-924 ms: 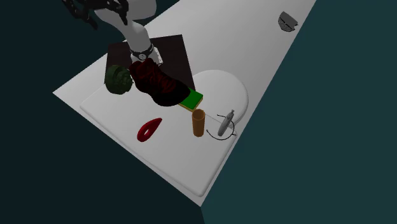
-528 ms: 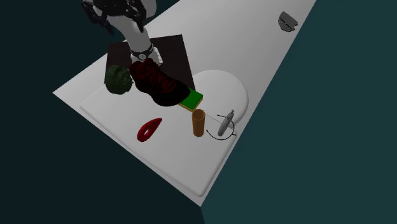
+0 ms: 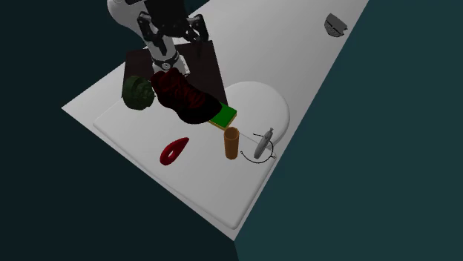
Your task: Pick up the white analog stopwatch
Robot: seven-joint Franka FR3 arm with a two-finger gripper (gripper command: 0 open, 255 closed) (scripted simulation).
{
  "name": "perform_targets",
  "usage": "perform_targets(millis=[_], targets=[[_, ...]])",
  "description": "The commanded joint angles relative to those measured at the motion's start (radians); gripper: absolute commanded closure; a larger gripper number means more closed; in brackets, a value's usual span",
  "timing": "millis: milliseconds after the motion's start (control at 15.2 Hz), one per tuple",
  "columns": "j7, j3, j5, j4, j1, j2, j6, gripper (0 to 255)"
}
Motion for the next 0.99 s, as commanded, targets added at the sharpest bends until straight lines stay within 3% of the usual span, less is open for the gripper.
perform_targets(millis=[0,462,924], targets=[[0.084,0.049,0.009,0.041,-0.004,0.057,0.035,0],[0.365,0.199,-0.045,0.210,-0.042,0.298,0.154,0],[0.676,0.301,-0.222,0.457,-0.051,0.593,0.199,0]])
